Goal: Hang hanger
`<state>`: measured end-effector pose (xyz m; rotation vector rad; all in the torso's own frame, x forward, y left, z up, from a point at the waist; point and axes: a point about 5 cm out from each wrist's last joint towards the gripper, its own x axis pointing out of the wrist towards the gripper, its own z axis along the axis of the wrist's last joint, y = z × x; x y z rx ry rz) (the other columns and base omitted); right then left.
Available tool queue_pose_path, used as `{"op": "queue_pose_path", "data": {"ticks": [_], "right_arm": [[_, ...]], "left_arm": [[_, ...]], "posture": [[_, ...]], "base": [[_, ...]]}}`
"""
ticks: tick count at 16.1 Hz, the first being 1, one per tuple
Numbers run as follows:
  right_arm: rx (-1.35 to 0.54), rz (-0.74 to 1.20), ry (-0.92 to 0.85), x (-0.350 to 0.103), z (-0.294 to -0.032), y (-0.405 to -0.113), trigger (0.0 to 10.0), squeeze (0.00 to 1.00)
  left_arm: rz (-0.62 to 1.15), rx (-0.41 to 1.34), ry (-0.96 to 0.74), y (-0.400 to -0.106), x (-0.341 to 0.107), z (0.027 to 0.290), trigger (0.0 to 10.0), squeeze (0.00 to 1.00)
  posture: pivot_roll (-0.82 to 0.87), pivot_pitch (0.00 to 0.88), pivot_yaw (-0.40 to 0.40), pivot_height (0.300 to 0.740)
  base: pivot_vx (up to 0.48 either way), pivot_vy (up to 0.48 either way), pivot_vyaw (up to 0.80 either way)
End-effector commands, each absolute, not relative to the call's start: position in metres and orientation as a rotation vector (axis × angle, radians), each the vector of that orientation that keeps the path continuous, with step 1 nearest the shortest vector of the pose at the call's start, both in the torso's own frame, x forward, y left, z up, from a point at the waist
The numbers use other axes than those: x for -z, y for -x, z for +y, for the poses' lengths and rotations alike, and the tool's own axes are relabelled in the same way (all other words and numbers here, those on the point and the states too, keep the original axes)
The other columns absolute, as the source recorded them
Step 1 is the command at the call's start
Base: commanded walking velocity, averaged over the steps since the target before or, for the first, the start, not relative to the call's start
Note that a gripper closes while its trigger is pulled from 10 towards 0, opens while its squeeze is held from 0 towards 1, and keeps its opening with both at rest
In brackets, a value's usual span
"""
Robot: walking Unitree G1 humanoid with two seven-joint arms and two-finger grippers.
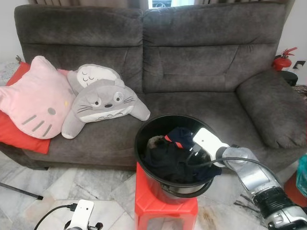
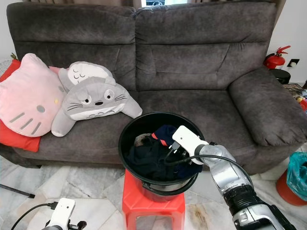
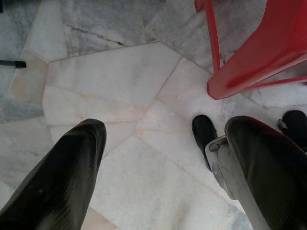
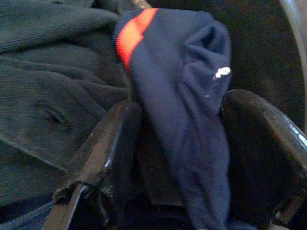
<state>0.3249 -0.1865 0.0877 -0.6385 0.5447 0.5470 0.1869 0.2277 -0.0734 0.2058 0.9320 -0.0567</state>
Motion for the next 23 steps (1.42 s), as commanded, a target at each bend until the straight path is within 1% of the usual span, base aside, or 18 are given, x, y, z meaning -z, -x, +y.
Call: {"op": "queue_pose_path", "data": {"ticks": [1, 3, 10, 11, 12, 13, 23], "right_arm": [[-0.521, 0.510, 0.634, -0.097, -0.187, -0.332, 10.0, 0.00], [-0.483, 0.508, 0.631, -0.096, -0.191, -0.335, 10.0, 0.00], [-0.534, 0.556, 0.622, -0.079, -0.186, -0.327, 10.0, 0.00], [-0.532, 0.556, 0.620, -0.078, -0.187, -0.327, 8.4, 0.00], [-0.528, 0.552, 0.616, -0.079, -0.187, -0.328, 3.2, 0.00], [-0.524, 0.549, 0.616, -0.079, -0.188, -0.329, 0.0, 0.00], [-0.513, 0.526, 0.633, -0.078, -0.187, -0.329, 0.0, 0.00]], "left_arm": [[0.929, 0.049, -0.210, -0.188, 0.072, 0.231, 10.0, 0.00], [0.923, 0.056, -0.215, -0.190, 0.071, 0.231, 10.0, 0.00], [0.927, 0.072, -0.220, -0.190, 0.072, 0.228, 10.0, 0.00], [0.928, 0.073, -0.223, -0.189, 0.072, 0.228, 10.0, 0.00], [0.928, 0.074, -0.226, -0.189, 0.072, 0.229, 10.0, 0.00], [0.928, 0.075, -0.228, -0.189, 0.072, 0.228, 10.0, 0.00], [0.939, 0.082, -0.238, -0.185, 0.075, 0.225, 10.0, 0.00]], "posture": [[-0.15, 0.000, 0.042, 0.740], [-0.15, 0.000, 0.043, 0.740], [-0.15, 0.000, 0.045, 0.740], [-0.15, 0.000, 0.044, 0.740], [-0.15, 0.000, 0.044, 0.740], [-0.15, 0.000, 0.044, 0.740], [-0.15, 0.000, 0.043, 0.740]], "base": [[0.000, 0.000, 0.00], [0.000, 0.000, 0.00], [0.000, 0.000, 0.00], [0.000, 0.000, 0.00], [0.000, 0.000, 0.00], [0.000, 0.000, 0.00], [0.000, 0.000, 0.00]]}}
